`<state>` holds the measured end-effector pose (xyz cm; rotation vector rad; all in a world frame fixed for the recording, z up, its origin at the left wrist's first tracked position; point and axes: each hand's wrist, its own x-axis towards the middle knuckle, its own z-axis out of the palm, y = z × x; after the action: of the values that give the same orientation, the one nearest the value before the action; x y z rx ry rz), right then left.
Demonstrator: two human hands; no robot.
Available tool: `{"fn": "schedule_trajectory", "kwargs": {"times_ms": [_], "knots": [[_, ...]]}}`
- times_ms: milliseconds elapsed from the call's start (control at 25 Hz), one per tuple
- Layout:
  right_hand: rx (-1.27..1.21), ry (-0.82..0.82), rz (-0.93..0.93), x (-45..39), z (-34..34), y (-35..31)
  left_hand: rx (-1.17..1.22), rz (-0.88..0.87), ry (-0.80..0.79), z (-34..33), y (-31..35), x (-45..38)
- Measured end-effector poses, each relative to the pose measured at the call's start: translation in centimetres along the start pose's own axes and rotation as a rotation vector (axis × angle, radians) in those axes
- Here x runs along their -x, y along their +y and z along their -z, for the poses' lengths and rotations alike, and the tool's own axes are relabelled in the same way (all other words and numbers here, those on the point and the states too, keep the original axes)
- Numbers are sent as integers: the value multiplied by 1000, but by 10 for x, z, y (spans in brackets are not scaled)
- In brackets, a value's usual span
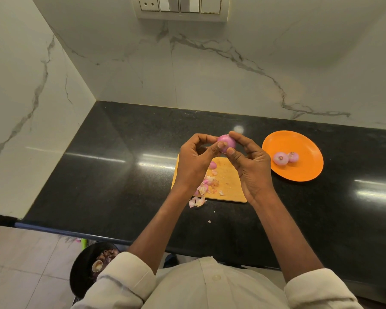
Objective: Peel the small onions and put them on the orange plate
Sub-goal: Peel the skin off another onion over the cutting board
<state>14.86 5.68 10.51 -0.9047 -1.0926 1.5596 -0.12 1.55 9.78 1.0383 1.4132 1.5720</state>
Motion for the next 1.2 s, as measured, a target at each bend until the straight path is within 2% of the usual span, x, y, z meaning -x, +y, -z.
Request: {"fn": "schedule_trajectory", "kwargs": {"times_ms": [240, 400, 600, 1000, 1200], "knots": [[-14, -3, -2, 2, 0, -1, 8, 17, 2, 0, -4, 0], [-147, 2, -61, 3, -1, -1, 30, 52, 68, -1, -3, 0], [-125, 22, -58, 3, 0, 0, 25, 19, -3, 3, -2, 1], [276, 22, 47, 5, -1, 1, -423, -187, -116, 7, 4, -1], [294, 40, 33, 4, 2, 3, -499, -207, -31, -3, 1, 3]]}}
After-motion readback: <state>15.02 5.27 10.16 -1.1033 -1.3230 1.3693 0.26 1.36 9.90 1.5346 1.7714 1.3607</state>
